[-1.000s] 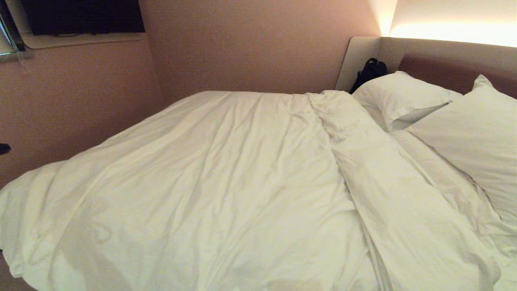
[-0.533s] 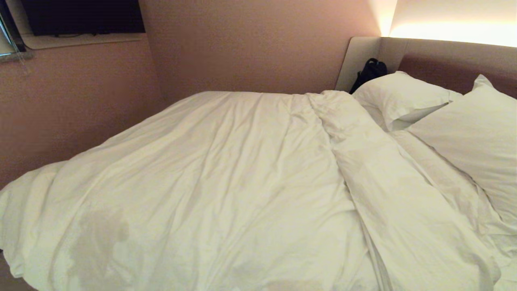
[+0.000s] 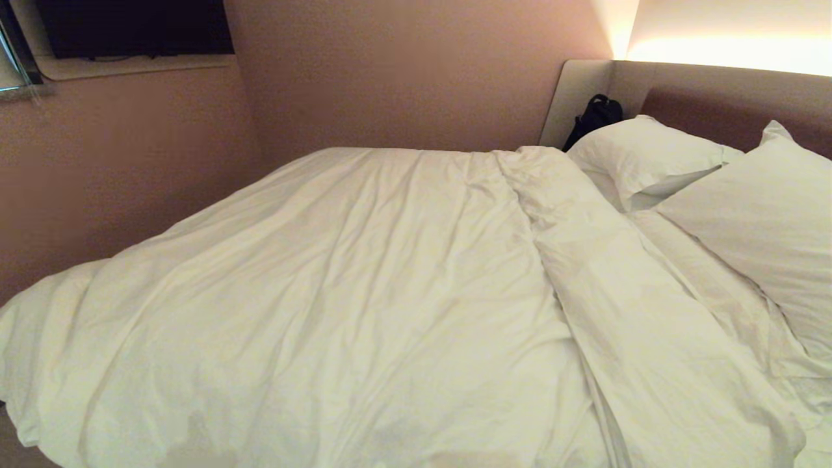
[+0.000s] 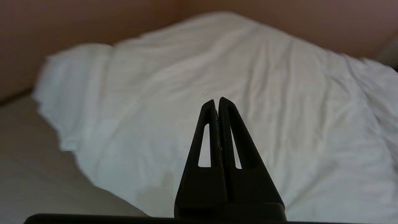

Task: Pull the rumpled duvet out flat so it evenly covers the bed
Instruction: Flatten the corners of the folded blanket

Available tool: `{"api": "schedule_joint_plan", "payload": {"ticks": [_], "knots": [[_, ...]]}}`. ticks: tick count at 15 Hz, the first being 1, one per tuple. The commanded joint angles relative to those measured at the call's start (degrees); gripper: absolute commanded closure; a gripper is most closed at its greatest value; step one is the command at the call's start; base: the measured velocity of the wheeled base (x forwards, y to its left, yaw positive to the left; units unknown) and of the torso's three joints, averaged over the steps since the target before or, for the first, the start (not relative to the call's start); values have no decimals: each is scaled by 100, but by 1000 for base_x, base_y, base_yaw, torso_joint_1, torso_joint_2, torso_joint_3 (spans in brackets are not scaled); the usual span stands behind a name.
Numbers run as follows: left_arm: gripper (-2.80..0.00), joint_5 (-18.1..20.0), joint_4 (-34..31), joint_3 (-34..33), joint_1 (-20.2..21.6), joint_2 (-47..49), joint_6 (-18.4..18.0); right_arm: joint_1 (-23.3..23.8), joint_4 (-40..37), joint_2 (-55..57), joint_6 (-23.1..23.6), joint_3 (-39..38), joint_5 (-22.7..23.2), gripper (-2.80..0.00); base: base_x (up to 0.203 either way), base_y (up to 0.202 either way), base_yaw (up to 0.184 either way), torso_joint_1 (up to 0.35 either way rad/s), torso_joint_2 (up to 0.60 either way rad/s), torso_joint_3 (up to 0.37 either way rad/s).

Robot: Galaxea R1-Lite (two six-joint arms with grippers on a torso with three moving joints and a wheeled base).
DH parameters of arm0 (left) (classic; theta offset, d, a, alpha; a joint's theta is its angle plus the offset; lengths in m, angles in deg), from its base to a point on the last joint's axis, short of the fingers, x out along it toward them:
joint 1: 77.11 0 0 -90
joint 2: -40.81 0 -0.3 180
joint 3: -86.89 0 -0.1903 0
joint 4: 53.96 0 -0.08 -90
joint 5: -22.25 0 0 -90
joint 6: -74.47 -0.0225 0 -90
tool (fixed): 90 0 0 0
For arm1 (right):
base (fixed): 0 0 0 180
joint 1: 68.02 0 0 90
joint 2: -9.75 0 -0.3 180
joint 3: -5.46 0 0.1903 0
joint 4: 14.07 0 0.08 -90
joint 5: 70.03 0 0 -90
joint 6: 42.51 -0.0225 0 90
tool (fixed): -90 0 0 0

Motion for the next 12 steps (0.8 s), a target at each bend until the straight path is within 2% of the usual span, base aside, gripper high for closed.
{"api": "schedule_joint_plan", "payload": {"ticks": [1, 3, 5, 7, 8, 12], "knots": [[0, -140, -528, -62, 2, -1053, 6, 0, 2, -2, 5, 0, 0, 0, 0, 0, 0, 0, 0, 0], [0, -447, -899, -86, -2, -1579, -202, 0, 2, -2, 5, 0, 0, 0, 0, 0, 0, 0, 0, 0], [0, -992, -996, -172, -52, -2037, -512, 0, 2, -2, 5, 0, 0, 0, 0, 0, 0, 0, 0, 0], [0, -1502, -1029, -186, -145, -2153, -621, 0, 2, -2, 5, 0, 0, 0, 0, 0, 0, 0, 0, 0], [0, -1626, -1036, -195, -147, -2211, -623, 0, 2, -2, 5, 0, 0, 0, 0, 0, 0, 0, 0, 0], [0, -1739, -1226, -206, -186, -2361, -615, 0, 2, -2, 5, 0, 0, 0, 0, 0, 0, 0, 0, 0]]}}
